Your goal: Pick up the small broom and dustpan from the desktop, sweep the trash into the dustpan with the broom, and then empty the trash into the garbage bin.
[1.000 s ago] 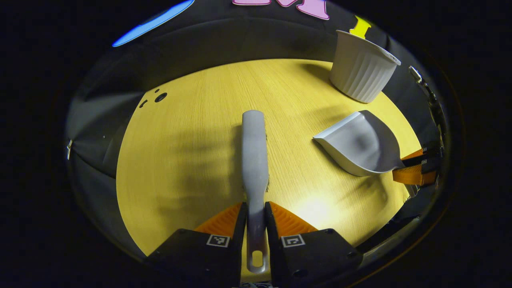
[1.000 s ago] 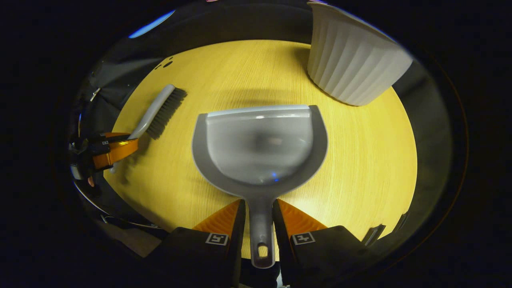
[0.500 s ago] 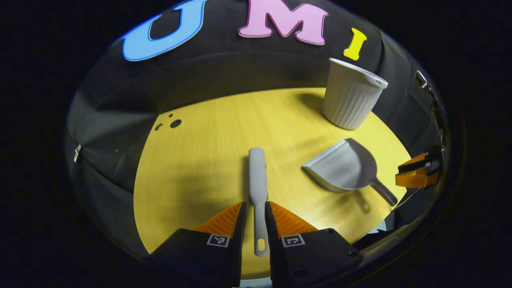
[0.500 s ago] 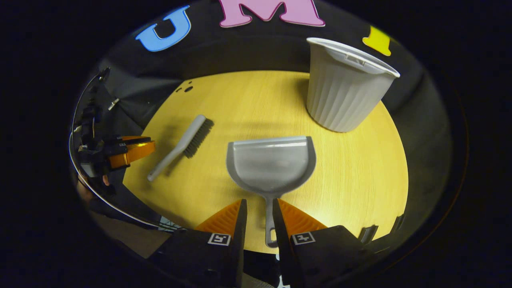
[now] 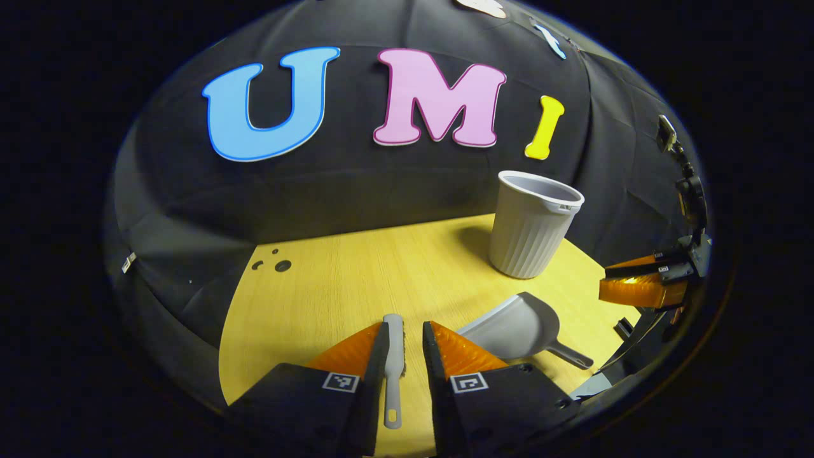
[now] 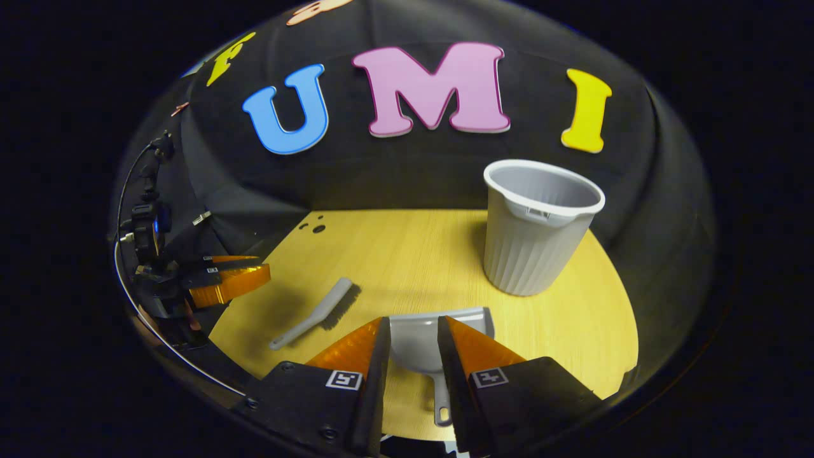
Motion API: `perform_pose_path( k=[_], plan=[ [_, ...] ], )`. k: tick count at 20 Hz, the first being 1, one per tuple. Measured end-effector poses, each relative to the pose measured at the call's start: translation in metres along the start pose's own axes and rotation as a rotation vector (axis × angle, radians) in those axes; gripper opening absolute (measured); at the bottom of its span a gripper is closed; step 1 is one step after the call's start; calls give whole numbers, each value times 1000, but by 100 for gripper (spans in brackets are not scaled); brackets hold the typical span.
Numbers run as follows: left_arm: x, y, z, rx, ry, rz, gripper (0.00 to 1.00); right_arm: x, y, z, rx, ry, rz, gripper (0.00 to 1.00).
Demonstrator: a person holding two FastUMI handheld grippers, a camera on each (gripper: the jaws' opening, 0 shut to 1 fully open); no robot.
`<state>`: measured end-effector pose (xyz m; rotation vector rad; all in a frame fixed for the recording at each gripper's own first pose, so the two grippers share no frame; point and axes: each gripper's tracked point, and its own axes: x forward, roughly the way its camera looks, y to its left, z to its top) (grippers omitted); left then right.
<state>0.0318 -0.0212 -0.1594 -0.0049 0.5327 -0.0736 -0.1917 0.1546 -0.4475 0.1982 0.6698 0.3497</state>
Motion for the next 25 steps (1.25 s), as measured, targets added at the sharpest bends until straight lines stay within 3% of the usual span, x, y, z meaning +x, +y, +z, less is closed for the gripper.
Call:
perform_pose_path(
  k=[5, 10, 11, 14, 15, 16, 25],
  plan=[
    [-16, -13, 18, -40, -37, -31, 44, -17, 8, 35, -97, -135, -28, 56],
    [-25, -14, 32, -16, -113, -31, 61, -25, 21, 47, -106, -173, -22, 59],
    [-26, -16, 33, -10, -121, -39, 67, -23, 19, 46, -97, -174, -25, 61],
    [-27, -20, 34, -7, -128, -49, 72, -17, 20, 44, -73, -172, -27, 70],
    [-25, -21, 34, -8, -127, -49, 73, -17, 19, 43, -67, -168, -26, 65],
    [-23, -22, 35, -8, -127, -50, 74, -16, 19, 44, -61, -166, -28, 72],
    [-18, -25, 34, -1, -116, -74, 77, -11, 18, 45, -69, -155, -33, 72]
  ],
)
